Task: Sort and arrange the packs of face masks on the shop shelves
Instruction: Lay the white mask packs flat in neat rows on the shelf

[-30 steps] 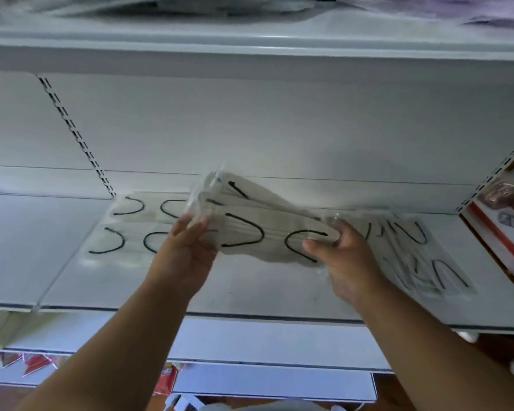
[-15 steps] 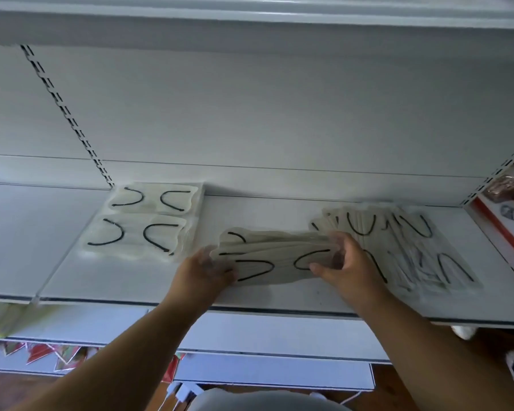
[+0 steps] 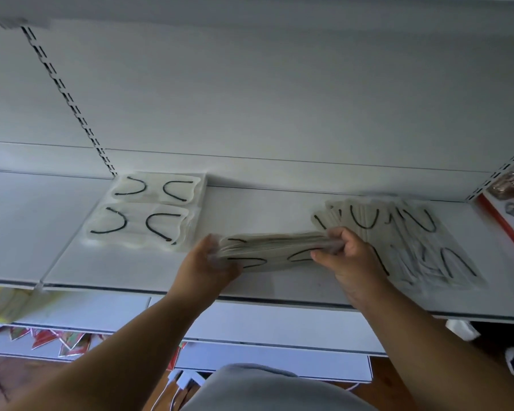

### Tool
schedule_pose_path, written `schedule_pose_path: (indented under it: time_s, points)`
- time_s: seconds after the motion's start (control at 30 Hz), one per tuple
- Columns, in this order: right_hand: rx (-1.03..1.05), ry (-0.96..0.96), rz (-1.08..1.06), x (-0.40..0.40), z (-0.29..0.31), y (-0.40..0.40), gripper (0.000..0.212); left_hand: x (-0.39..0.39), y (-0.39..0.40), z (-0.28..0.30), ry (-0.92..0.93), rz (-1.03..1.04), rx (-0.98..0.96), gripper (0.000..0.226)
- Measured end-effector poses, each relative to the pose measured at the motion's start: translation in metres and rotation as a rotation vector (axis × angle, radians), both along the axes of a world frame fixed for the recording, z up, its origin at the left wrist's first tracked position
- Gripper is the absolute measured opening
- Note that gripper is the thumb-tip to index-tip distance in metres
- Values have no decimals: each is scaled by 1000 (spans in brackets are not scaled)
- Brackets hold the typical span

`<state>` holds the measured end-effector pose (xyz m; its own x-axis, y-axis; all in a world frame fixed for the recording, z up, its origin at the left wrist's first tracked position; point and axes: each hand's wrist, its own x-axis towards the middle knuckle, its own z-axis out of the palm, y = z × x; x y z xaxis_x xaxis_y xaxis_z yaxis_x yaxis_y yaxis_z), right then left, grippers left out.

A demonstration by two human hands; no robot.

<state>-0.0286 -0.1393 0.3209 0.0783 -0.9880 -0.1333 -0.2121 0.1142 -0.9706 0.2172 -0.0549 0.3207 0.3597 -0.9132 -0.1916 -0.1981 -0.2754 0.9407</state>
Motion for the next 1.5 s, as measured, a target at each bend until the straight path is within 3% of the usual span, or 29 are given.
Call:
schedule_pose_path:
  time_s: [0.17, 0.33, 0.47, 0.63, 0.77, 0.87, 1.03, 1.1, 1.2, 1.33, 1.43, 1.5]
  points:
    - [-116, 170, 69, 2, 17, -1, 41, 1, -7, 0, -145, -28, -15, 28]
    - [-675, 628, 258, 40, 46, -15, 39, 4, -11, 2, -297, -34, -32, 33]
    - [-656, 729, 459, 75, 54, -22, 12, 5, -13, 3, -340, -49, -26, 33]
    - [-638, 554, 299, 72, 55, -27, 10, 7, -15, 3, -326, 2, -8, 48]
    - [-687, 402, -26, 61, 70, -38, 10, 6, -17, 2, -306, 26, -6, 50]
    - [-515, 176, -313, 58, 84, -49, 10, 5, -20, 2, -283, 34, 10, 47]
    - [-61, -398, -606, 59, 77, -49, 23, 2, -29, 1, -167, 83, 51, 28]
    - [7, -535, -676, 52, 78, -49, 23, -1, -33, 3, -119, 99, 83, 29]
    - [-51, -684, -726, 43, 88, -53, 16, -6, -37, 6, -118, 80, 94, 33]
    - [56, -489, -600, 46, 65, -55, 27, -10, -37, 9, -74, 65, 77, 36]
    - [41, 15, -413, 51, 26, -35, 14, -11, -34, 10, -29, 12, 71, 40]
    - [-120, 318, -246, 51, 13, -23, 10, -8, -34, 10, -14, -14, 60, 42]
